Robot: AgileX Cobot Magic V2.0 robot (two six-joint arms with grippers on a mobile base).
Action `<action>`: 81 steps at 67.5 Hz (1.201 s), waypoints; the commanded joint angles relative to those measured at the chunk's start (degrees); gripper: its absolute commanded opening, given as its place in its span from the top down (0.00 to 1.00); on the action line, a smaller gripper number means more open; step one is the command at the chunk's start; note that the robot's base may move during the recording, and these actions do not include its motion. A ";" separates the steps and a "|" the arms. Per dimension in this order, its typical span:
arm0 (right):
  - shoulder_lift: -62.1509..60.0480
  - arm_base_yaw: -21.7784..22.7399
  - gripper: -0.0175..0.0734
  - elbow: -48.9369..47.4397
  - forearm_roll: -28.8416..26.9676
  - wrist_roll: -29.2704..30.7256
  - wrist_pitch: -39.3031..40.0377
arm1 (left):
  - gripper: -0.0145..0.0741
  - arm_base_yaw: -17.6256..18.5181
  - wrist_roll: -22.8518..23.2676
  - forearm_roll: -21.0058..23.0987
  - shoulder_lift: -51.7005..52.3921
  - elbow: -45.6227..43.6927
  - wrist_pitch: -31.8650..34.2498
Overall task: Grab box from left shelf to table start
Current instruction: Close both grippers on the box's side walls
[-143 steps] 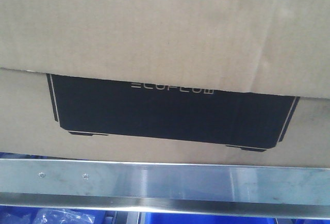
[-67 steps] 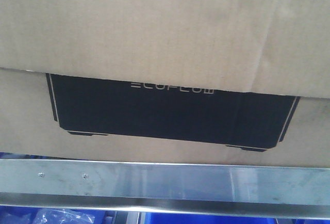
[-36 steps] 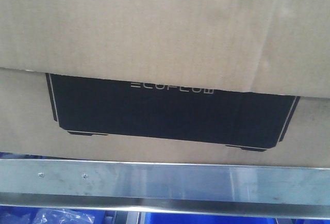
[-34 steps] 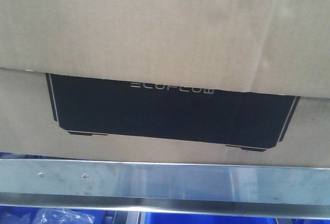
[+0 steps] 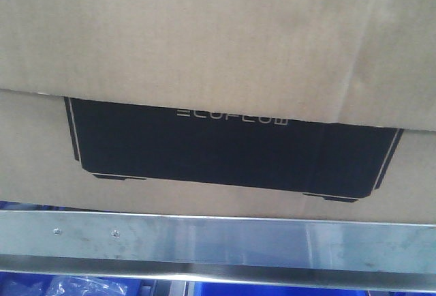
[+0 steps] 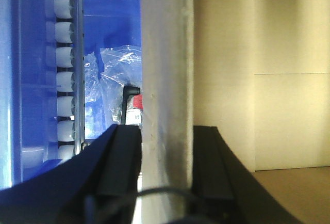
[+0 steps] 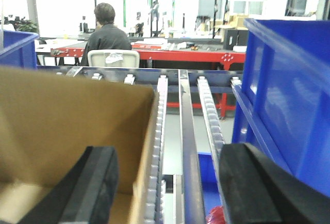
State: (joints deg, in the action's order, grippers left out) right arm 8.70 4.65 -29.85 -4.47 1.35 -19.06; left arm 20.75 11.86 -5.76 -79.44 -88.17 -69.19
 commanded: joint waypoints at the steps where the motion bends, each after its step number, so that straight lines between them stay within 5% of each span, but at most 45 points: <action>1: 7.60 0.05 0.25 -6.41 -1.16 0.13 1.83 | 0.67 -0.04 0.71 -0.55 1.71 -1.88 2.15; 34: 46.27 0.00 0.25 -39.03 -3.87 0.41 -34.18 | 0.67 -0.04 0.71 -0.55 1.67 -1.88 2.14; 52: 60.57 0.00 0.27 -41.80 -4.27 1.28 -37.18 | 0.68 -0.04 0.71 -0.55 0.59 -1.88 1.80; 59: 63.90 0.00 0.39 -41.80 -4.27 2.31 -36.99 | 0.72 -0.04 0.71 -0.55 -0.36 -1.88 1.07; 69: 65.58 0.00 0.75 -41.80 -4.27 2.86 -36.82 | 0.89 -0.04 0.71 -0.55 -0.87 -1.88 -0.36; 73: 65.58 0.00 0.74 -41.80 -4.27 2.86 -36.70 | 0.96 -0.04 0.71 -0.55 -0.87 -1.88 -0.48; 81: 65.58 0.00 0.75 -41.80 -4.27 2.86 -36.20 | 0.94 -0.04 0.71 -0.55 -0.87 -1.88 -0.48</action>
State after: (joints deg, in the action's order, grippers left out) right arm 75.12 4.42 -69.92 -10.09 3.23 -58.42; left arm 20.75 12.27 -5.82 -81.71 -88.26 -70.39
